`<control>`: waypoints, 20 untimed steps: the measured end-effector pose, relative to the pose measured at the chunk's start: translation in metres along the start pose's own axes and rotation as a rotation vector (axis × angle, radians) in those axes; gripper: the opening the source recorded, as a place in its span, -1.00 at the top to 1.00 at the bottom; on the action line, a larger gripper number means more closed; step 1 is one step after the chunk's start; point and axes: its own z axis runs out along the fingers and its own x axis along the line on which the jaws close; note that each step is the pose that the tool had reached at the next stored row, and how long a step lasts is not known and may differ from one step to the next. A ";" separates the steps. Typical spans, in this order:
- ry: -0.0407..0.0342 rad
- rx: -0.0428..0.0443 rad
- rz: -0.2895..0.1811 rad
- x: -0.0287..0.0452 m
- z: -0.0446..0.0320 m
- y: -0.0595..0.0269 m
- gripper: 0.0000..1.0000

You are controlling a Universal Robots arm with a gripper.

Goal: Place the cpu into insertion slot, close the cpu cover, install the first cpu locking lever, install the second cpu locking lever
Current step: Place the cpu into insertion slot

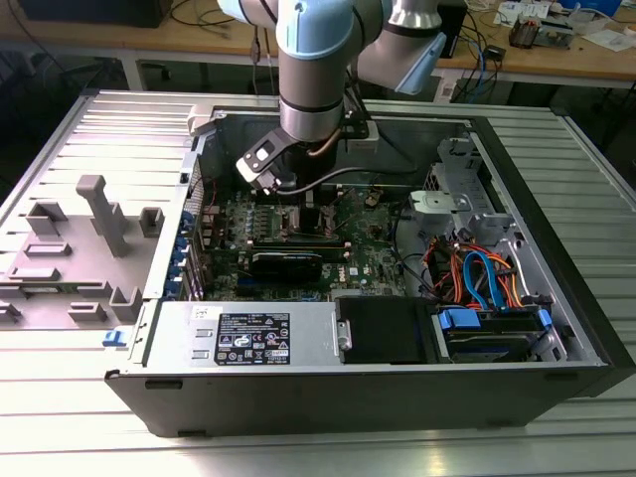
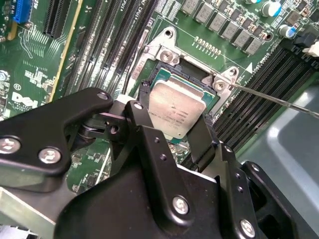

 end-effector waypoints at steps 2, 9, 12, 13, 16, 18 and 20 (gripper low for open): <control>-0.0012 -0.0003 0.010 0.0002 0.0023 0.0000 -0.09; -0.0036 -0.0002 0.010 0.0011 0.0055 -0.0001 -0.09; -0.0043 -0.0001 0.010 0.0011 0.0061 -0.0002 -0.09; -0.0042 -0.0002 0.011 0.0011 0.0062 -0.0002 -0.09; -0.0037 -0.0004 0.010 0.0012 0.0060 -0.0001 -0.09; -0.0037 -0.0004 0.010 0.0013 0.0044 -0.0001 -0.09; -0.0038 -0.0004 0.011 0.0012 0.0042 -0.0001 -0.09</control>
